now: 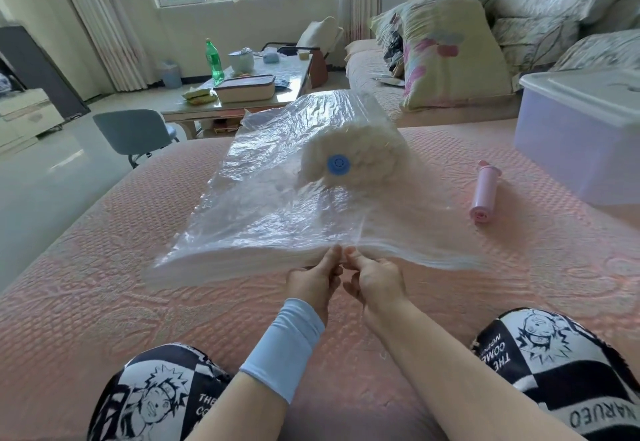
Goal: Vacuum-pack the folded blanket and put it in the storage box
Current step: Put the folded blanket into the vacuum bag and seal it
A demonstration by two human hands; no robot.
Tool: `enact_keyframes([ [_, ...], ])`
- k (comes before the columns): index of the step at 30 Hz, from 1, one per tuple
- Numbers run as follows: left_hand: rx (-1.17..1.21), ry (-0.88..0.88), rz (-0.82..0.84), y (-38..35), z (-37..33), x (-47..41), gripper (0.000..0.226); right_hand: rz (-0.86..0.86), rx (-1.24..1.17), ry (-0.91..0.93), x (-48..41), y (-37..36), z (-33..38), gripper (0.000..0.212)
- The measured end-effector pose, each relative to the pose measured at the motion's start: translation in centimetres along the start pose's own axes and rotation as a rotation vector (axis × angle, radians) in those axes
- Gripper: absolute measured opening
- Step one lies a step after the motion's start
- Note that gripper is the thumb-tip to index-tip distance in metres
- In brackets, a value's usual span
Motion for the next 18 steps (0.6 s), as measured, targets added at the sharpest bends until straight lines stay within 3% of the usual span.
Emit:
enact_keyframes([
  [4, -0.009, 0.007, -0.010, -0.3, 0.0, 0.0, 0.015, -0.098, -0.015, -0.007, -0.5, 0.9, 0.8, 0.010],
  [18, 0.023, 0.002, -0.170, 0.8, 0.1, -0.6, 0.005, -0.168, -0.215, -0.052, -1.8, 5.1, 3.8, 0.008],
])
Point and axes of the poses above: each hand's wrist, its own x-axis away from the middle knuckle, its own y-axis out of the back of the hand, z = x × y, the point moved 4 cm from there along -x, towards the middle knuckle, and after that the axes turned 13 degrees about -y, right-handed, at the moved point
